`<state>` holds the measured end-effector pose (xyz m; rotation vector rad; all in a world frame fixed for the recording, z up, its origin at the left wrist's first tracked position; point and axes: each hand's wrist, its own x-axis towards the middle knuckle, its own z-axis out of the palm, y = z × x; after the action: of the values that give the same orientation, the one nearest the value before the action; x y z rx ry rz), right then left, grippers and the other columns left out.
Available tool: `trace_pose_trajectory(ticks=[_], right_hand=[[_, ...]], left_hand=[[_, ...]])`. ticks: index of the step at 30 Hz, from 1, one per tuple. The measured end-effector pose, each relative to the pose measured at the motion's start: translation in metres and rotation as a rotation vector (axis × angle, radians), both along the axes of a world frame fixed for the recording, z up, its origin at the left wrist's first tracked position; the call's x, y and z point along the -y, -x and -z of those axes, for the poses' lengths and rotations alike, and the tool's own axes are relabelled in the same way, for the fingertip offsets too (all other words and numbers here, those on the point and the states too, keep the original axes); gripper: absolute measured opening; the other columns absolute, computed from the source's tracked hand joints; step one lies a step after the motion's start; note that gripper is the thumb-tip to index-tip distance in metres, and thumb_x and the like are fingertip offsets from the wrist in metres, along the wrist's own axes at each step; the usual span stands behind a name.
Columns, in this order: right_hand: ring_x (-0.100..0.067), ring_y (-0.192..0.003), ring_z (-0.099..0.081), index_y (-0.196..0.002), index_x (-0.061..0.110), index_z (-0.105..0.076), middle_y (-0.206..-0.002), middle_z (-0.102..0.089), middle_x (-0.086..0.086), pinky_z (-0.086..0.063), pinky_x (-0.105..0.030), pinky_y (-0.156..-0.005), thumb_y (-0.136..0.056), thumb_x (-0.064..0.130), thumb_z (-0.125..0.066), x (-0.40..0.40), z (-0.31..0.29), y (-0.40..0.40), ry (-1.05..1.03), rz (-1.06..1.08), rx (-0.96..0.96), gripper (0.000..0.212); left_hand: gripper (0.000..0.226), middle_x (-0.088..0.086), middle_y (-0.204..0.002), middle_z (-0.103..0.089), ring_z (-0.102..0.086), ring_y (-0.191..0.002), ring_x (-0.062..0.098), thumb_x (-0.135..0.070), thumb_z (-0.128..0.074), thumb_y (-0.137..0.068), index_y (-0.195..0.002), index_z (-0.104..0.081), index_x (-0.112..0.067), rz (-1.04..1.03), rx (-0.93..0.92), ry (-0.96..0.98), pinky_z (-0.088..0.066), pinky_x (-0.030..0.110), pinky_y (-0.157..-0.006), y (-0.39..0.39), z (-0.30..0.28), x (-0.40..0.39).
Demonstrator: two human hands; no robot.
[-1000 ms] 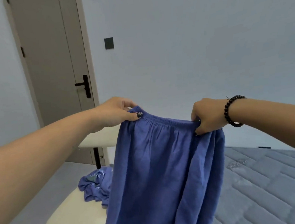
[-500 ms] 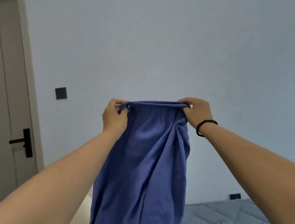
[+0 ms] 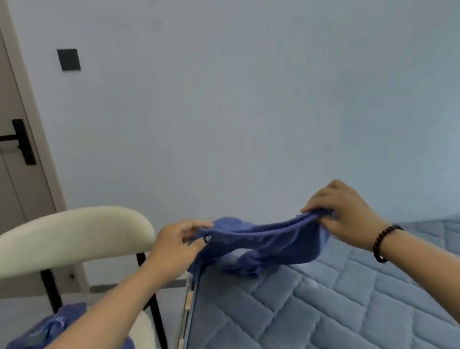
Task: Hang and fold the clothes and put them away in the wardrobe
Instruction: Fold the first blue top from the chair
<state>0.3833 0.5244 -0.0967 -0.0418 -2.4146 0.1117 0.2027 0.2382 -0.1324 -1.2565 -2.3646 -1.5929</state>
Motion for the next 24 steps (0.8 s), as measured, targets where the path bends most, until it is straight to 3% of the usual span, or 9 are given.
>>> trace_pose_trajectory(ticks=[4, 7, 10, 14, 17, 18, 20, 22, 24], right_hand=[[-0.023, -0.107, -0.04, -0.09, 0.034, -0.075, -0.115, -0.049, 0.003, -0.035, -0.034, -0.095, -0.08, 0.009, -0.061, 0.03, 0.131, -0.035, 0.259, 0.204, 0.309, 0.031], [-0.023, -0.109, -0.051, -0.07, 0.054, -0.067, -0.104, -0.056, 0.006, -0.036, -0.03, -0.092, -0.076, 0.011, -0.062, 0.05, 0.223, -0.054, 0.628, 0.373, 0.458, 0.044], [-0.023, -0.082, -0.062, -0.073, 0.031, -0.078, -0.077, -0.069, 0.001, -0.049, -0.033, -0.077, -0.071, -0.006, -0.058, 0.078, 0.288, -0.074, 1.204, 0.52, 0.283, 0.042], [-0.022, -0.075, -0.054, -0.087, 0.011, -0.075, -0.092, -0.065, -0.012, -0.042, -0.022, -0.059, -0.079, 0.0, -0.057, 0.113, 0.331, -0.094, 1.71, 0.702, 0.073, 0.023], [-0.025, -0.084, -0.054, -0.091, -0.003, -0.063, -0.094, -0.056, -0.01, -0.05, -0.029, -0.08, -0.08, 0.011, -0.056, 0.126, 0.337, -0.091, 2.01, 0.752, -0.229, 0.019], [-0.027, -0.082, -0.056, -0.081, -0.002, -0.058, -0.089, -0.057, -0.012, -0.051, -0.035, -0.083, -0.081, 0.006, -0.058, 0.128, 0.336, -0.091, 2.076, 0.786, -0.297, 0.007], [-0.028, -0.077, -0.058, -0.07, 0.001, -0.051, -0.075, -0.055, -0.013, -0.052, -0.04, -0.079, -0.079, 0.002, -0.066, 0.133, 0.33, -0.085, 2.091, 0.854, -0.343, 0.018], [-0.026, -0.071, -0.058, -0.068, 0.003, -0.046, -0.071, -0.053, -0.012, -0.053, -0.038, -0.074, -0.078, 0.005, -0.073, 0.132, 0.327, -0.077, 2.109, 0.881, -0.442, 0.028], [-0.019, -0.06, -0.05, -0.074, 0.004, -0.045, -0.076, -0.054, -0.009, -0.052, -0.031, -0.066, -0.078, 0.008, -0.073, 0.125, 0.332, -0.066, 2.169, 0.919, -0.414, 0.028]], left_hand=[[0.039, -0.023, -0.085, -0.071, -0.067, -0.087, -0.003, 0.008, -0.065, -0.082, -0.082, -0.069, -0.031, -0.02, 0.205, 0.168, -0.047, 0.012, -0.073, -0.039, 0.115, 0.021], [0.04, -0.009, -0.083, -0.073, -0.067, -0.08, 0.005, 0.007, -0.066, -0.079, -0.072, -0.07, -0.032, -0.053, 0.281, 0.256, -0.047, 0.015, -0.07, -0.065, 0.182, 0.032], [0.041, -0.009, -0.081, -0.072, -0.066, -0.08, 0.006, 0.009, -0.063, -0.076, -0.066, -0.068, -0.031, -0.096, 0.352, 0.374, -0.05, 0.018, -0.074, -0.094, 0.236, 0.041], [0.045, -0.009, -0.08, -0.071, -0.065, -0.083, 0.005, 0.009, -0.054, -0.071, -0.059, -0.065, -0.033, -0.176, 0.459, 0.471, -0.05, 0.018, -0.081, -0.133, 0.292, 0.061], [0.044, -0.012, -0.086, -0.068, -0.064, -0.091, 0.004, 0.009, -0.047, -0.07, -0.059, -0.065, -0.029, -0.172, 0.508, 0.52, -0.049, 0.022, -0.092, -0.145, 0.302, 0.072], [0.042, -0.015, -0.086, -0.067, -0.063, -0.091, 0.003, 0.008, -0.048, -0.071, -0.061, -0.065, -0.028, -0.165, 0.522, 0.532, -0.048, 0.02, -0.092, -0.145, 0.299, 0.073], [0.031, -0.018, -0.084, -0.067, -0.062, -0.087, -0.001, 0.0, -0.057, -0.073, -0.064, -0.068, -0.028, -0.173, 0.548, 0.545, -0.045, 0.008, -0.08, -0.144, 0.292, 0.074], [0.014, -0.016, -0.078, -0.07, -0.063, -0.078, -0.004, -0.013, -0.07, -0.073, -0.065, -0.073, -0.025, -0.208, 0.578, 0.51, -0.041, 0.002, -0.065, -0.144, 0.288, 0.073], [0.01, -0.014, -0.074, -0.072, -0.064, -0.075, -0.003, -0.021, -0.076, -0.073, -0.064, -0.074, -0.024, -0.246, 0.617, 0.481, -0.043, 0.005, -0.064, -0.141, 0.291, 0.074]])
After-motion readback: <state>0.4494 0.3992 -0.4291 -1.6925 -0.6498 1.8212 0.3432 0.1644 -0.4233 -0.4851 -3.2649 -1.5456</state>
